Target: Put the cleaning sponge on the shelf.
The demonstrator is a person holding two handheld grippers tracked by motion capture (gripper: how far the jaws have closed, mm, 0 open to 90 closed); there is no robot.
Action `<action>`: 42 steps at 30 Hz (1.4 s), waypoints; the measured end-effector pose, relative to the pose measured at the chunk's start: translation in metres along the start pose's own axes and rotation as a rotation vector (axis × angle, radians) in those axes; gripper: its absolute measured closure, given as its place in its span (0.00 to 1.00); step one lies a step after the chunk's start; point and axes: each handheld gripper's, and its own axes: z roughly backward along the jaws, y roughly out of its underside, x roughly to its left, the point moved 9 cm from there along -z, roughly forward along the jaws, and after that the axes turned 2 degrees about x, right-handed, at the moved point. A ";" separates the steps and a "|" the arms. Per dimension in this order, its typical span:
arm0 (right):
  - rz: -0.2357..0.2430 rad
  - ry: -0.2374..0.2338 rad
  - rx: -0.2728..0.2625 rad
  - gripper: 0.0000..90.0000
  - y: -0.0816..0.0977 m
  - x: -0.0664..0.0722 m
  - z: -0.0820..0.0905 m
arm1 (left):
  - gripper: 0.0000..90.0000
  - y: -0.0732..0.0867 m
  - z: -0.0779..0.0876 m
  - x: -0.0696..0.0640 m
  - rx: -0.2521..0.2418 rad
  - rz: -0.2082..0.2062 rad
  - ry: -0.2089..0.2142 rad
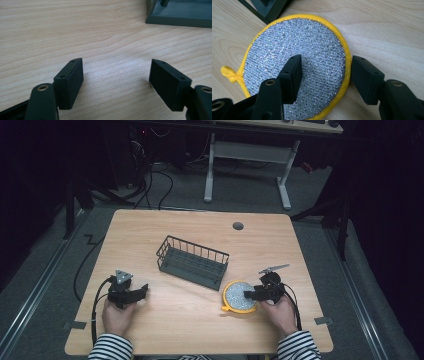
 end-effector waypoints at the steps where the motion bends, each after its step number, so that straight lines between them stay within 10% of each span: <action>1: -0.004 -0.014 0.005 0.52 0.001 0.000 -0.001 | 0.31 0.000 0.000 0.000 0.000 -0.001 -0.001; 14: 0.057 -0.051 0.011 0.84 -0.001 0.006 0.000 | 0.31 0.000 -0.001 -0.001 0.006 -0.016 -0.016; 42: 0.124 0.018 -0.161 0.86 -0.027 0.005 0.063 | 0.31 0.000 -0.001 -0.001 0.006 -0.016 -0.015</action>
